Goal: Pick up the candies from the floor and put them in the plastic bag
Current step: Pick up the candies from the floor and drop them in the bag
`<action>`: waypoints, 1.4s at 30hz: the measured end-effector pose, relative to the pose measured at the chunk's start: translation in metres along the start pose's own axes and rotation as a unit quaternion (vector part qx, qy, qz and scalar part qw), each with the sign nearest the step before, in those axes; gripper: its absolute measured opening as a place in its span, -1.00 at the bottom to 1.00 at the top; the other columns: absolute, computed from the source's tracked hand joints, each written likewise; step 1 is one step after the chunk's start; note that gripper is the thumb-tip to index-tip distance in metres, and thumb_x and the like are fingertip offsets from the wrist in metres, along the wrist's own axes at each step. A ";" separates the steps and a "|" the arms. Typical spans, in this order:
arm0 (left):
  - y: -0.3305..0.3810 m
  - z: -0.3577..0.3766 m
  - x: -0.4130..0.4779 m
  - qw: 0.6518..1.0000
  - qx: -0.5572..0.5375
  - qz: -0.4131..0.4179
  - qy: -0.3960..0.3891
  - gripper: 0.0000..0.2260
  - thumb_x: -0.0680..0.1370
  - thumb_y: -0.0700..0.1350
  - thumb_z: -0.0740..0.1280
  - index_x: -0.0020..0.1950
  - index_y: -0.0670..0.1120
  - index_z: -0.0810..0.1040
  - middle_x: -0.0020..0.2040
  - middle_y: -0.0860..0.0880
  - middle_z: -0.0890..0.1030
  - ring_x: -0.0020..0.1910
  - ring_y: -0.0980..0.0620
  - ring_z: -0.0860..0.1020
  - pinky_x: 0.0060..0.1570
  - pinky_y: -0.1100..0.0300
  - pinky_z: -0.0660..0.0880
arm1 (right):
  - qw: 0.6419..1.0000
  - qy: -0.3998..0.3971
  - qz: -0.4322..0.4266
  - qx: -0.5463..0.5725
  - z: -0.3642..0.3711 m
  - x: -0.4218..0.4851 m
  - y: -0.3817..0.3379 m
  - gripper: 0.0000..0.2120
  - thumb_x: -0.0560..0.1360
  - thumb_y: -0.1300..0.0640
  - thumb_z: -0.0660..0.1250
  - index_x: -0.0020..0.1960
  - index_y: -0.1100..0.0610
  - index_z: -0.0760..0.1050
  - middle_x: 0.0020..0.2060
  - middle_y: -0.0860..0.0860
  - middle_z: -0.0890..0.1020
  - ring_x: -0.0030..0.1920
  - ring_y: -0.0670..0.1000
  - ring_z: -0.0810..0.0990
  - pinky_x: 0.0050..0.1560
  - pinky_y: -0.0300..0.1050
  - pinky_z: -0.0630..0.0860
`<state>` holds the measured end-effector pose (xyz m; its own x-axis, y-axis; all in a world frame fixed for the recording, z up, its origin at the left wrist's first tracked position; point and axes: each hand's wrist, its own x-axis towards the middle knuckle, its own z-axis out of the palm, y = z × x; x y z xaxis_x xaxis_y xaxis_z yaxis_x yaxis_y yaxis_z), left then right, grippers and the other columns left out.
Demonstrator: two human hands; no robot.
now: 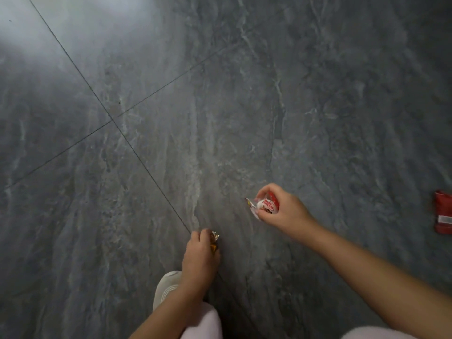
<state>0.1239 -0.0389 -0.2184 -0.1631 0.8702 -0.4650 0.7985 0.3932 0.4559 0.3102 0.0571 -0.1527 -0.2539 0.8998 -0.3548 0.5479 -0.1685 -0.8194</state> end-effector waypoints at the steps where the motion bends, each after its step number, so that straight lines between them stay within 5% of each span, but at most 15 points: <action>1: -0.001 -0.001 0.000 1.000 -0.022 0.003 0.005 -0.75 0.43 -0.20 0.34 0.09 -0.16 0.45 0.03 -0.15 0.46 0.00 -0.17 0.47 -0.08 0.03 0.41 | 1.000 0.007 0.003 0.006 -0.001 0.000 0.000 -0.79 0.34 0.25 0.41 -0.12 0.07 0.41 -0.32 -0.07 0.52 -0.36 -0.20 0.48 -0.33 -0.47 0.36; 10: 0.045 -0.123 -0.008 0.981 -0.168 0.029 0.090 -0.73 0.41 -0.28 0.39 0.05 -0.02 0.51 -0.14 0.06 0.48 -0.21 0.04 0.52 -0.20 0.14 0.48 | 0.982 0.110 0.118 0.098 -0.020 -0.009 -0.038 -0.84 0.38 0.25 0.38 -0.13 0.10 0.42 -0.37 -0.07 0.48 -0.37 -0.11 0.43 -0.41 -0.46 0.34; 16: 0.113 -0.256 -0.048 0.990 -0.121 0.060 0.046 -0.74 0.41 -0.27 0.40 0.04 0.01 0.57 -0.15 0.11 0.48 -0.18 0.18 0.49 -0.31 0.52 0.36 | 0.963 0.131 0.173 0.158 -0.045 -0.071 -0.143 -0.81 0.37 0.24 0.40 -0.12 0.10 0.41 -0.34 -0.07 0.50 -0.34 -0.13 0.45 -0.41 -0.50 0.35; 19: 0.149 -0.313 -0.089 0.990 -0.127 0.058 0.035 -0.73 0.42 -0.26 0.40 0.04 0.03 0.57 -0.15 0.12 0.49 -0.18 0.16 0.50 -0.32 0.48 0.39 | 0.963 0.156 0.162 0.150 -0.075 -0.107 -0.207 -0.78 0.37 0.25 0.40 -0.09 0.10 0.39 -0.33 -0.05 0.50 -0.34 -0.16 0.45 -0.40 -0.52 0.35; 24: 0.222 -0.378 -0.169 0.985 -0.160 0.056 0.023 -0.76 0.42 -0.24 0.40 -0.02 0.07 0.57 -0.20 0.13 0.47 -0.31 0.08 0.50 -0.31 0.12 0.48 | 0.958 0.187 0.150 0.158 -0.143 -0.173 -0.294 -0.76 0.36 0.24 0.41 -0.08 0.10 0.39 -0.34 -0.09 0.49 -0.34 -0.12 0.46 -0.41 -0.51 0.36; 30: 0.323 -0.421 -0.267 0.972 -0.223 0.071 0.013 -0.75 0.42 -0.27 0.39 -0.05 0.07 0.57 -0.25 0.08 0.48 -0.41 0.14 0.46 -0.29 0.14 0.46 | 0.958 0.223 0.126 0.132 -0.242 -0.271 -0.360 -0.77 0.36 0.26 0.41 -0.10 0.08 0.39 -0.34 -0.08 0.49 -0.34 -0.15 0.45 -0.38 -0.50 0.35; 32: 0.360 -0.432 -0.298 0.963 -0.257 0.077 0.005 -0.80 0.43 -0.28 0.38 -0.03 -0.01 0.58 -0.33 0.03 0.47 -0.47 0.24 0.42 -0.36 0.36 0.40 | 0.954 0.243 0.128 0.122 -0.277 -0.311 -0.375 -0.77 0.36 0.26 0.41 -0.10 0.07 0.40 -0.32 -0.09 0.49 -0.31 -0.11 0.47 -0.34 -0.49 0.36; 39: 0.461 -0.445 -0.389 0.933 -0.316 0.156 -0.078 -0.82 0.46 -0.23 0.36 -0.09 0.07 0.57 -0.35 0.01 0.50 -0.39 0.18 0.41 -0.35 0.40 0.37 | 0.899 0.380 0.186 0.116 -0.361 -0.466 -0.412 -0.78 0.37 0.18 0.41 -0.09 -0.01 0.41 -0.28 -0.03 0.54 -0.29 -0.03 0.49 -0.27 -0.26 0.39; 42: 0.498 -0.445 -0.410 0.930 -0.248 0.225 -0.155 -0.85 0.45 -0.19 0.37 -0.03 0.00 0.59 -0.36 0.03 0.51 -0.43 0.22 0.41 -0.37 0.44 0.36 | 0.853 0.458 0.216 0.125 -0.374 -0.519 -0.428 -0.79 0.35 0.22 0.43 -0.09 0.07 0.44 -0.32 -0.01 0.51 -0.35 -0.04 0.44 -0.35 -0.41 0.36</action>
<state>0.3308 -0.0678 0.5377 0.3586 0.8828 -0.3035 0.3680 0.1651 0.9151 0.5053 -0.1871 0.5505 0.7218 0.6489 -0.2409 0.2167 -0.5424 -0.8117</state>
